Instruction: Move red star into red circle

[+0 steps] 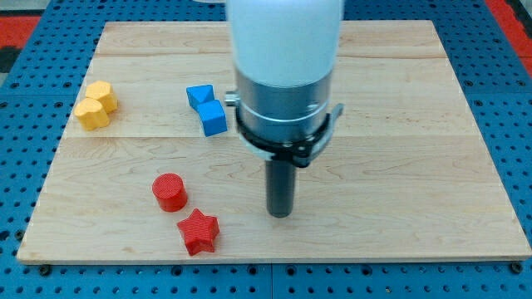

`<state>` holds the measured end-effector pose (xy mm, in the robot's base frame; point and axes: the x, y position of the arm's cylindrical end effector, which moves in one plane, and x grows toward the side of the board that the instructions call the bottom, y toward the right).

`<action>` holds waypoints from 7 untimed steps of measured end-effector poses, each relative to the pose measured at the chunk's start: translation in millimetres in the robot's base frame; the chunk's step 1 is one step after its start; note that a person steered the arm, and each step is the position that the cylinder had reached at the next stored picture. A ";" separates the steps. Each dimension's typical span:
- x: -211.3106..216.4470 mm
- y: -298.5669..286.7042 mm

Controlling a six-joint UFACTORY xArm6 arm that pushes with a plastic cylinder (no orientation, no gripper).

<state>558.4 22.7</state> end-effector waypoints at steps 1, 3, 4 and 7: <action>59.7 38.4; 59.7 -91.0; 57.1 -125.4; 5.9 -138.0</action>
